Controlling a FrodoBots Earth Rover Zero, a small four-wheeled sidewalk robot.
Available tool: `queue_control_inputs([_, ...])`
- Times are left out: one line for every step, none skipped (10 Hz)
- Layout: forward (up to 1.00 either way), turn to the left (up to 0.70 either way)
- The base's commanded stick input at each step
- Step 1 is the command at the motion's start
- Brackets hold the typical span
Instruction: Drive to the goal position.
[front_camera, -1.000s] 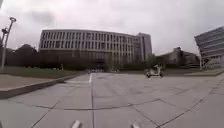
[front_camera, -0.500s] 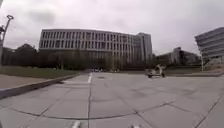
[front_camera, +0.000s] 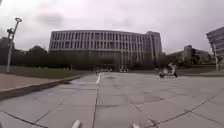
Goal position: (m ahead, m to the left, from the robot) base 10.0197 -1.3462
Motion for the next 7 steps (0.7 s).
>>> queue_control_inputs([0.7, 0.0])
queue_control_inputs([0.7, 0.0])
queue_control_inputs([0.7, 0.0])
queue_control_inputs([0.7, 0.0])
queue_control_inputs([0.7, 0.0])
queue_control_inputs([0.7, 0.0])
queue_control_inputs([0.7, 0.0])
